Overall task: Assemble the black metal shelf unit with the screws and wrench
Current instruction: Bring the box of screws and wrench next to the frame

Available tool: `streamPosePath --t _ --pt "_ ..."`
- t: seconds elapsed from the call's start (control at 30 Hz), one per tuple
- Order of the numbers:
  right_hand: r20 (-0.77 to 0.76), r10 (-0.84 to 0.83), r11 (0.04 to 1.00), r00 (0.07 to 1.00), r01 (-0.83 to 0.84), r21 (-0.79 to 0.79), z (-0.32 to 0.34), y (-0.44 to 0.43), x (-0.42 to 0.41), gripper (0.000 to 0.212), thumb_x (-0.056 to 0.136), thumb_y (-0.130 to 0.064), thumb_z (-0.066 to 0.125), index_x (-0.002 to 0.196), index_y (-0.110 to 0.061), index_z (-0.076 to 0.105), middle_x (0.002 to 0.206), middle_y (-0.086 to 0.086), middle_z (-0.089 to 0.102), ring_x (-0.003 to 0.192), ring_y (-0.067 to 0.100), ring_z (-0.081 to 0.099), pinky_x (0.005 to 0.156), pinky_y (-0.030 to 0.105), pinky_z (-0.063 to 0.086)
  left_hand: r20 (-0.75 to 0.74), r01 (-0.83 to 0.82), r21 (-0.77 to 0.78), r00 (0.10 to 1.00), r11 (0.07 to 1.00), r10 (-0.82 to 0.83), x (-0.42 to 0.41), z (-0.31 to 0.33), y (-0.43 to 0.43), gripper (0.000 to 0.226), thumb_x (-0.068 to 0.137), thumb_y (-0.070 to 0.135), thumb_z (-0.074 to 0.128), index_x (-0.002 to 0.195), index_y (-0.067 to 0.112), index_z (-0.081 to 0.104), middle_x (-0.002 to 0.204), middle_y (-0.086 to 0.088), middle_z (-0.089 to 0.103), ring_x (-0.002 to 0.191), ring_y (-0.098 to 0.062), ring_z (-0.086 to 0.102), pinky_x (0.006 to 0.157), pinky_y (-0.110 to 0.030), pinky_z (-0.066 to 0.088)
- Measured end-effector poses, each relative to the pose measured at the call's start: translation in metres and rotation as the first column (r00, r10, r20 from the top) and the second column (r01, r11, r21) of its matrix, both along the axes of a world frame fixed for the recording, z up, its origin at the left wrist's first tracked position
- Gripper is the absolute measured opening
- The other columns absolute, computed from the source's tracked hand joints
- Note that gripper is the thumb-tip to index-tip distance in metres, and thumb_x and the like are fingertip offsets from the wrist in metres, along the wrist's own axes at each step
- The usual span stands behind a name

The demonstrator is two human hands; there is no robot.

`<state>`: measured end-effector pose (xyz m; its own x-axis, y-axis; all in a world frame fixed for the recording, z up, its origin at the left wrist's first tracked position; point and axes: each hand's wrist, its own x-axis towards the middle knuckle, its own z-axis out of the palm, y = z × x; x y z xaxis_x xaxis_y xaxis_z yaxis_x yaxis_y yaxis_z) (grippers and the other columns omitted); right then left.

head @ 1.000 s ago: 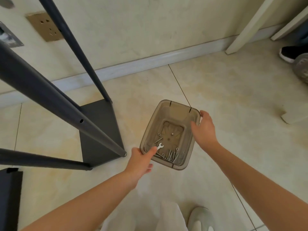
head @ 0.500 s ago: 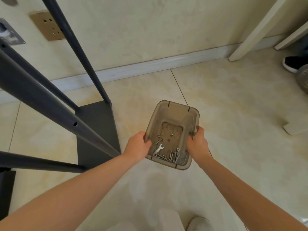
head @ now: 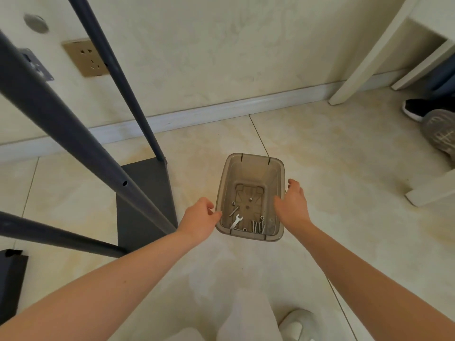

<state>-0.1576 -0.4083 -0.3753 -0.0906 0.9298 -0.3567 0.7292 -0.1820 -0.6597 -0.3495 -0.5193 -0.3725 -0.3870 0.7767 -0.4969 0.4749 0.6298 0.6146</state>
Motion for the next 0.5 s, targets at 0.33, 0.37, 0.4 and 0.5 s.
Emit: streamPosePath --t 0.33,0.37,0.4,0.5 --pt "0.031 0.368 0.920 0.929 -0.369 0.131 0.089 -0.044 -0.037 0.050 0.098 -0.012 0.047 0.146 -0.011 0.036 0.147 0.005 0.043 0.118 0.023 0.054 0.090 0.030 0.046 -0.091 0.073 0.089 0.994 0.993 -0.065 -0.031 0.069 -0.087 0.011 0.100 0.021 0.056 0.110 0.025 0.052 0.091 0.006 0.066 0.080 -0.012 0.067 0.068 -0.024 0.054" --pt "0.027 0.407 0.902 0.913 -0.406 0.144 0.102 -0.049 -0.042 0.049 0.099 -0.013 0.048 0.146 -0.012 0.036 0.147 0.004 0.044 0.119 0.022 0.054 0.090 0.028 0.045 -0.112 0.080 0.084 0.991 0.993 -0.070 -0.036 0.078 -0.097 0.008 0.100 0.021 0.057 0.106 0.025 0.055 0.089 0.006 0.067 0.080 -0.011 0.067 0.070 -0.025 0.054" --pt "0.025 0.444 0.883 0.896 -0.442 0.160 0.116 -0.055 -0.047 0.048 0.099 -0.014 0.049 0.146 -0.012 0.038 0.147 0.003 0.045 0.119 0.020 0.053 0.092 0.025 0.043 -0.135 0.087 0.075 0.988 0.993 -0.076 -0.041 0.088 -0.107 0.004 0.099 0.021 0.057 0.101 0.025 0.056 0.087 0.007 0.068 0.079 -0.010 0.067 0.071 -0.026 0.055" --pt "0.023 0.569 0.804 0.822 -0.562 0.196 0.161 -0.073 -0.061 0.046 0.099 -0.018 0.052 0.143 -0.015 0.041 0.142 0.000 0.050 0.113 0.017 0.055 0.090 0.023 0.041 -0.176 0.088 0.040 0.981 0.995 -0.080 -0.060 0.118 -0.138 0.008 0.100 0.023 0.057 0.093 0.026 0.059 0.087 0.006 0.069 0.079 -0.010 0.068 0.075 -0.029 0.058"
